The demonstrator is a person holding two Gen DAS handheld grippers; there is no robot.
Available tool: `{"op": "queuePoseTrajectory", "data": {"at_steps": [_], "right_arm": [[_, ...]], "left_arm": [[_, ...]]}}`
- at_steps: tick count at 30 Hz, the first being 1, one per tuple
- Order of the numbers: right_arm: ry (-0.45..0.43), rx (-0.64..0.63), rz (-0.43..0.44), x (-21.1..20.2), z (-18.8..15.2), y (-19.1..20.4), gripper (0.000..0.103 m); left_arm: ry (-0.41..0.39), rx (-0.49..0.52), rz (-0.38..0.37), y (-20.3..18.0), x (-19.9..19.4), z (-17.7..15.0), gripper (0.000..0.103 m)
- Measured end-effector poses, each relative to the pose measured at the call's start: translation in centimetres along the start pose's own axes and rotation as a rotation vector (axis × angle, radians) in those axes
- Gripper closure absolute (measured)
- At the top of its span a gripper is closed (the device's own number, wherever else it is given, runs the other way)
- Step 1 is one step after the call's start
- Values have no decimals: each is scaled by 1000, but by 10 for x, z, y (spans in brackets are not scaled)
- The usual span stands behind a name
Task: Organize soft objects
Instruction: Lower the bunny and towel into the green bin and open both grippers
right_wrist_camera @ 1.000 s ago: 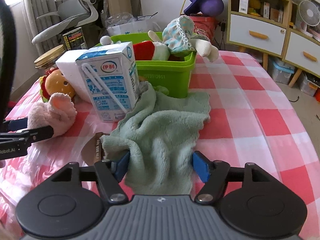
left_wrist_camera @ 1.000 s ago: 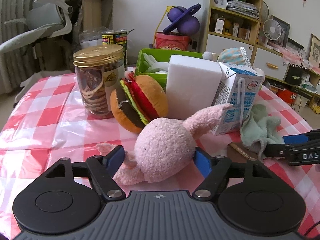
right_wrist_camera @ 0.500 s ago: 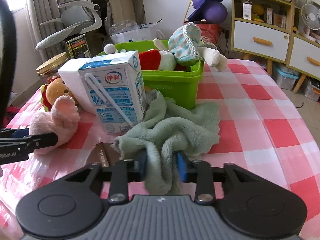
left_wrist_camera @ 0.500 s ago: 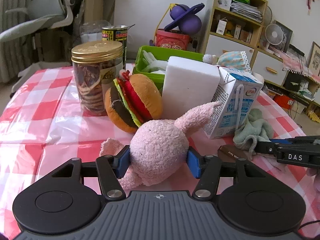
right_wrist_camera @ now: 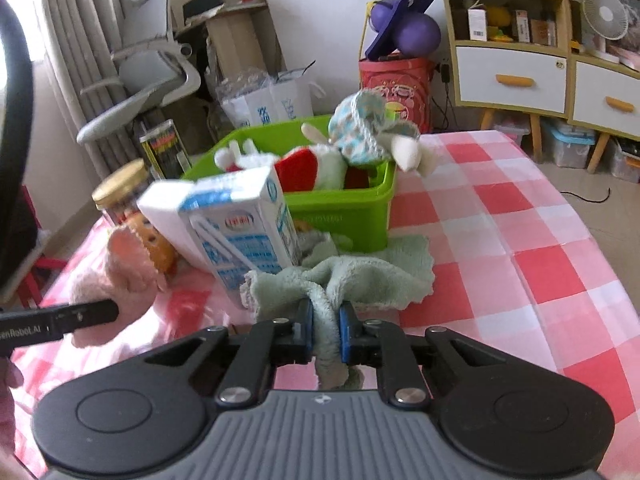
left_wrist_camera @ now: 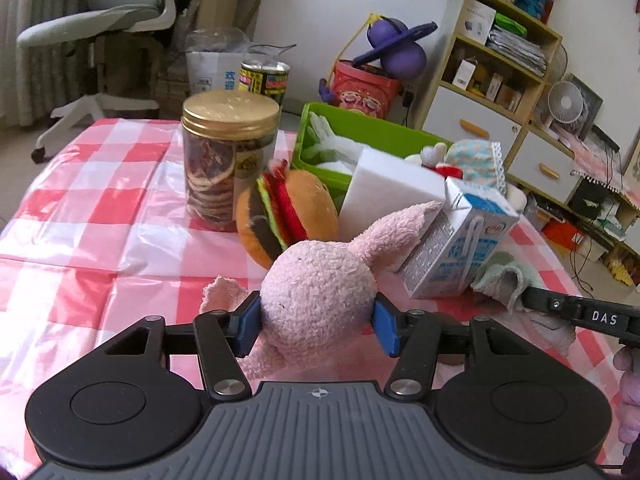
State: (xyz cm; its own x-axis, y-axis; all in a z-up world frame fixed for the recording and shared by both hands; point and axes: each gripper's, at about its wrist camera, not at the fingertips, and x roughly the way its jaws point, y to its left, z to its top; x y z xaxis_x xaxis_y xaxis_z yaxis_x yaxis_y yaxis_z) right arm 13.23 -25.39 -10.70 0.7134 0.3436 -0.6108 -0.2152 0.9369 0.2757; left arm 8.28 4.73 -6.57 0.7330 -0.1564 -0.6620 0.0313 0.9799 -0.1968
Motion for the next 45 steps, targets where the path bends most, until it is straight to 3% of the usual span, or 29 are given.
{"op": "queuePoseTrajectory", "data": {"at_steps": [12, 23, 29, 35, 45], "right_arm": [[-106, 147, 55, -42, 26, -12, 96], [-218, 282, 123, -66, 52, -27, 96], [-251, 309, 141, -70, 59, -29, 96], [-413, 312, 214, -102, 77, -25, 96], [-474, 361, 261, -97, 116, -22, 96]], "left_arm": [[13, -139, -24, 2, -35, 18, 46], [-9, -186, -34, -9, -42, 37, 46], [-19, -190, -37, -13, -42, 47, 46], [-28, -195, -47, -20, -39, 61, 46], [-51, -120, -51, -49, -17, 112, 46]]}}
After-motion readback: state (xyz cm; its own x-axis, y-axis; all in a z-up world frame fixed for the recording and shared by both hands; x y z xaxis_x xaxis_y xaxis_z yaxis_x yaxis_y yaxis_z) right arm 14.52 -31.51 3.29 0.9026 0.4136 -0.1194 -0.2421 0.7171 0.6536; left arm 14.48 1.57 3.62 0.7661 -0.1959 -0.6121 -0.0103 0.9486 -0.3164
